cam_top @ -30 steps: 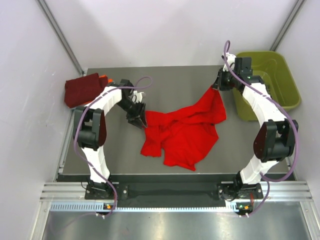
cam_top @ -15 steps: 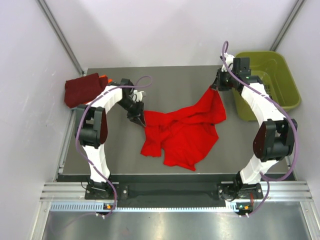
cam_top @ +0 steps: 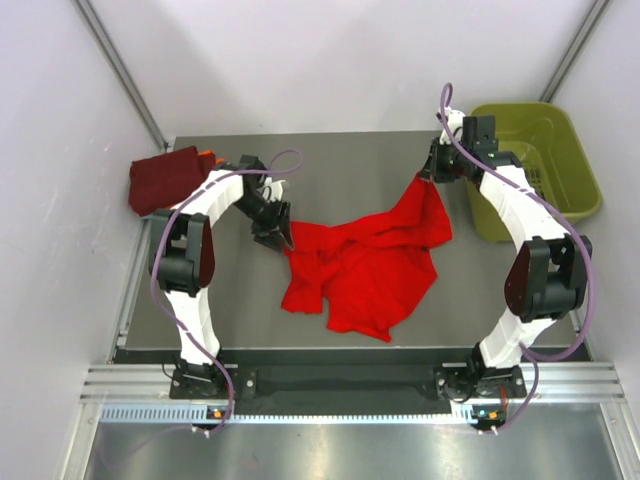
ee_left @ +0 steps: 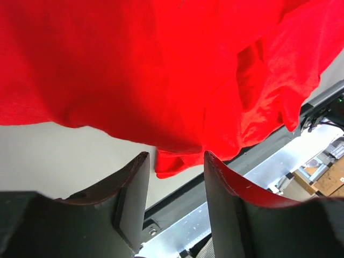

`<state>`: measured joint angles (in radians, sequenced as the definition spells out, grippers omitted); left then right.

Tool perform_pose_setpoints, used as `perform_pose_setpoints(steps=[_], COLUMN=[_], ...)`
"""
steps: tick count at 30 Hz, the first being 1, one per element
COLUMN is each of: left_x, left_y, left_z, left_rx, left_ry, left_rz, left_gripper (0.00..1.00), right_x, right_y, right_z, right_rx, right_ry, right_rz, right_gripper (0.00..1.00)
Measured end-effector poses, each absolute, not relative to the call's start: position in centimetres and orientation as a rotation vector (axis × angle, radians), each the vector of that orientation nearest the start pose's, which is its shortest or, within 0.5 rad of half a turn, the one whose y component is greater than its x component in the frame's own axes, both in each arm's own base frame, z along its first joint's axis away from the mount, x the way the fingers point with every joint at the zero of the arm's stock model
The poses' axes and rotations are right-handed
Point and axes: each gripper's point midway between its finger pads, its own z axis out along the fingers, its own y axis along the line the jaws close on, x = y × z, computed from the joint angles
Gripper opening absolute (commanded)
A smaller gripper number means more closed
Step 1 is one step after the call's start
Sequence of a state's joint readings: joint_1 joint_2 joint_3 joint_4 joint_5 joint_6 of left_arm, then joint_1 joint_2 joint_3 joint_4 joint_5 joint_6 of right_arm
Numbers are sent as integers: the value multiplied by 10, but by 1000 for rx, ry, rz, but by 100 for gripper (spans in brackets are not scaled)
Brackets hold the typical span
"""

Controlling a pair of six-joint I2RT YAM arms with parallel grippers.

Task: Fold and stack the t-shirts
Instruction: Flatten the tshirt out

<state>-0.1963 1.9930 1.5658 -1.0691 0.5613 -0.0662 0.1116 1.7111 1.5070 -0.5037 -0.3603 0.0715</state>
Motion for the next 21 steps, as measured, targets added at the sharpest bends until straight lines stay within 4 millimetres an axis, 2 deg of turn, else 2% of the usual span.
perform_pose_setpoints(steps=[3,5,12,17,18,21], left_x=[326,328,336,340,342,354], left_y=[-162,-162,-165,-165,-163,-156], left_z=[81,76,65,69,70,82], left_rx=[226,220,213,232,242,277], left_ry=[3017,3028,3046,3030,3025,2981], left_rz=[-870,-871,-886,-881,-859,-771], left_gripper=[49,43,12,7,3,0], right_x=[452,453,453,453,453,453], right_y=[116,116,115,115,115,115], right_z=[199,199,198,198,198,198], right_rx=[-235,-236,-235,-234,-234,-234], right_ry=[2260,2260,2260,2260,2260,2260], right_rz=[506,506,503,501,501,501], right_gripper=[0,0,0,0,0,0])
